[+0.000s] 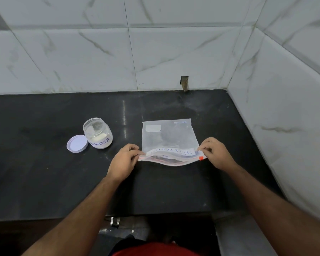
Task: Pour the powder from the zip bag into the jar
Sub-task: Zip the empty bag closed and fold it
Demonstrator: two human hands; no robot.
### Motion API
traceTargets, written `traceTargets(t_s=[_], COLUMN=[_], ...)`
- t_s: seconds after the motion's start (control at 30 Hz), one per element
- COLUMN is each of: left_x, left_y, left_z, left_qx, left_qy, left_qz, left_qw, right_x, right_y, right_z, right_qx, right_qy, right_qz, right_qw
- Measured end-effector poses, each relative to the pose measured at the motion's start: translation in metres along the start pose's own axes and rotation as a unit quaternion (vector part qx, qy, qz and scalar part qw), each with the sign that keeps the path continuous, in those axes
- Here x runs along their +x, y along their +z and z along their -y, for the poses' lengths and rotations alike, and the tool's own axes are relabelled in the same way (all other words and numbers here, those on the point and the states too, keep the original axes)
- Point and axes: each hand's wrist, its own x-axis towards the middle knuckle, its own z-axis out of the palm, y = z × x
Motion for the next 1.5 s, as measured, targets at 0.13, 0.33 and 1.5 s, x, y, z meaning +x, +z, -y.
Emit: traceTargets(t_s=[0.13,0.33,1.5], left_x=[0.011,0.019,0.059], left_y=[-0.009,-0.01,0.013], left_z=[-0.008,-0.013,-0.024], left_qx=[0.007,-0.032,-0.071], left_qy=[0.012,-0.023,-0.322], left_qz=[-0.065,-0.07,-0.045], left_qw=[0.998,0.997,0.943], right_x=[0.01,0.018,0.061], right_y=[-0.012,-0.012,0.02], right_z=[0.012,0.016,0.036], right_qx=[0.106,0.145,-0.013], right_qy=[0.019,0.063,0.278], right_qz=[-0.053,-0.037,-0.019], right_qw=[0.993,0.987,0.96])
